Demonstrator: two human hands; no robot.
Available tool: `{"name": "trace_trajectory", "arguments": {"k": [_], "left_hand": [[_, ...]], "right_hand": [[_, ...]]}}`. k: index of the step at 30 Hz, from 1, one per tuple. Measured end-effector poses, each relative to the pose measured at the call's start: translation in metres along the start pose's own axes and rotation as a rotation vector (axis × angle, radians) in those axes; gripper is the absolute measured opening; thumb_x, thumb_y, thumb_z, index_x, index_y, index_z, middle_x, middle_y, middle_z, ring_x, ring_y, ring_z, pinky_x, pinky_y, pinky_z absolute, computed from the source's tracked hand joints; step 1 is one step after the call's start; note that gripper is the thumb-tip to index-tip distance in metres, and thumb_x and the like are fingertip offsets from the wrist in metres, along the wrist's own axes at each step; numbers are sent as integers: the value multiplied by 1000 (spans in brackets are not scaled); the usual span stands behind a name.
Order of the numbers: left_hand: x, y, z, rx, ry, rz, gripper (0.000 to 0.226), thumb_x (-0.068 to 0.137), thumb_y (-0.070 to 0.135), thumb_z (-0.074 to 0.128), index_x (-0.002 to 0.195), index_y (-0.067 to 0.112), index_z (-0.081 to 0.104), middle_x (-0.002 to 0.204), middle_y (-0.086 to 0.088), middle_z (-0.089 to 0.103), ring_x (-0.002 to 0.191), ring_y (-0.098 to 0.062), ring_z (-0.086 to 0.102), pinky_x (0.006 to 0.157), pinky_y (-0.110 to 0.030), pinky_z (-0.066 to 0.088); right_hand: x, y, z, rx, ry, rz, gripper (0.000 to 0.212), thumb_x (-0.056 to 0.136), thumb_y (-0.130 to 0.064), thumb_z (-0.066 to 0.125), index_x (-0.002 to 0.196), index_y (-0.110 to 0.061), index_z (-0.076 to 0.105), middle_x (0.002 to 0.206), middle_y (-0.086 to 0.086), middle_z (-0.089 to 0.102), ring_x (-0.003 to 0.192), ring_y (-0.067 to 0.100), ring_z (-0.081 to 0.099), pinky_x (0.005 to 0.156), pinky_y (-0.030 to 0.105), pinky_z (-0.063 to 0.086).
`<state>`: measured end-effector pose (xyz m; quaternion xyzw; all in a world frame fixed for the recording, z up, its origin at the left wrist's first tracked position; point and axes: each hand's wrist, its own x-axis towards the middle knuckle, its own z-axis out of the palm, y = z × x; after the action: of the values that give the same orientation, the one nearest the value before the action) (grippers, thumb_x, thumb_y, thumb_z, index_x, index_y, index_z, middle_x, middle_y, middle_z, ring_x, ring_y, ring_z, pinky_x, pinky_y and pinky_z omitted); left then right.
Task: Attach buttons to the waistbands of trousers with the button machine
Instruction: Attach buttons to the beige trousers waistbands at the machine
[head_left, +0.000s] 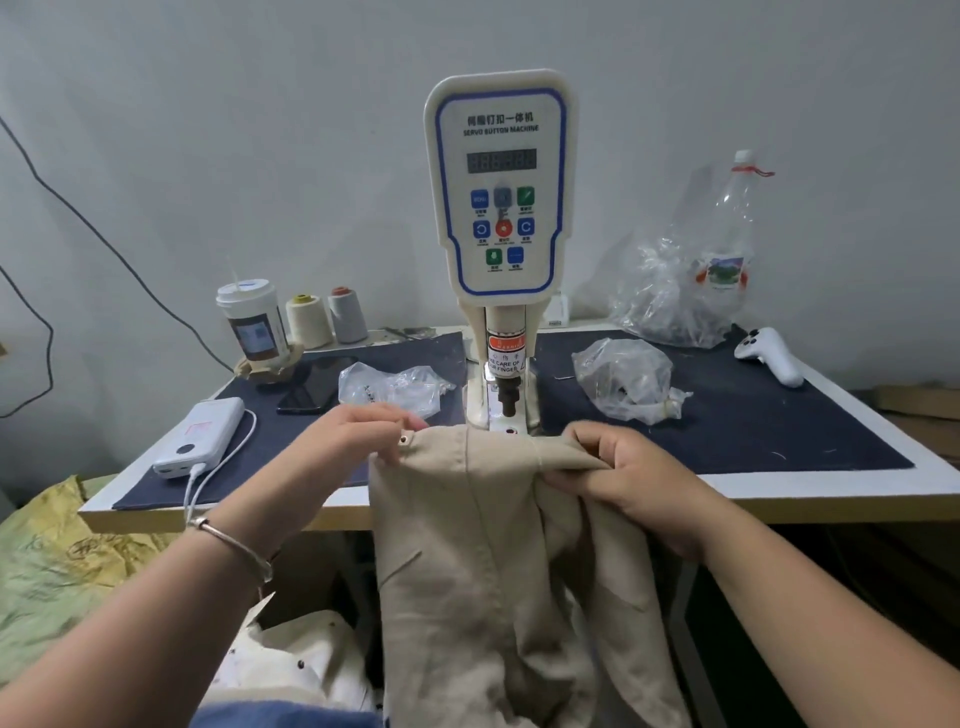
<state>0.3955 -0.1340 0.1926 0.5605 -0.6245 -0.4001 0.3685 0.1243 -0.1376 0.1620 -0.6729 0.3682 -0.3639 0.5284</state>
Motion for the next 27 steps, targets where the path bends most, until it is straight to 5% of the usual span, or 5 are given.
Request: {"name": "trace_trajectory", "arguments": {"k": [6, 11, 16, 21, 27], "left_hand": [[-9, 1, 13, 218, 191, 3, 29, 60, 29, 55, 80, 14, 69, 95, -4, 71, 91, -25, 66, 88, -44, 51], [-17, 25, 42, -43, -237, 132, 41, 75, 32, 72, 115, 23, 68, 108, 2, 75, 105, -10, 68, 86, -19, 53], [-12, 31, 49, -37, -287, 87, 42, 75, 35, 81, 105, 8, 67, 102, -28, 67, 91, -25, 62, 94, -46, 46], [-12, 28, 48, -95, -470, 96, 13, 73, 8, 77, 79, 18, 71, 76, -6, 63, 72, -13, 57, 66, -17, 45], [-7, 30, 62, -326, -562, 32, 28, 61, -11, 58, 74, 11, 70, 67, -6, 64, 60, -14, 61, 55, -20, 51]], "right_hand": [[4, -34, 6, 58, 7, -79, 26, 73, 13, 70, 71, -9, 57, 66, 0, 57, 64, 10, 53, 60, 20, 44], [9, -45, 28, -347, 32, -178, 20, 71, 7, 69, 73, -13, 72, 69, -9, 60, 66, 0, 55, 65, 15, 43], [6, -44, 17, -253, -96, -6, 15, 72, -2, 77, 84, -10, 73, 74, 3, 69, 71, 5, 60, 68, 19, 44], [1, -42, -17, 18, -220, 159, 21, 68, -9, 70, 89, -8, 67, 74, 1, 65, 70, 10, 55, 66, 22, 38], [-14, -32, -14, 235, -38, 12, 15, 82, 5, 62, 88, -8, 61, 75, 1, 64, 65, 9, 57, 65, 22, 44]]}}
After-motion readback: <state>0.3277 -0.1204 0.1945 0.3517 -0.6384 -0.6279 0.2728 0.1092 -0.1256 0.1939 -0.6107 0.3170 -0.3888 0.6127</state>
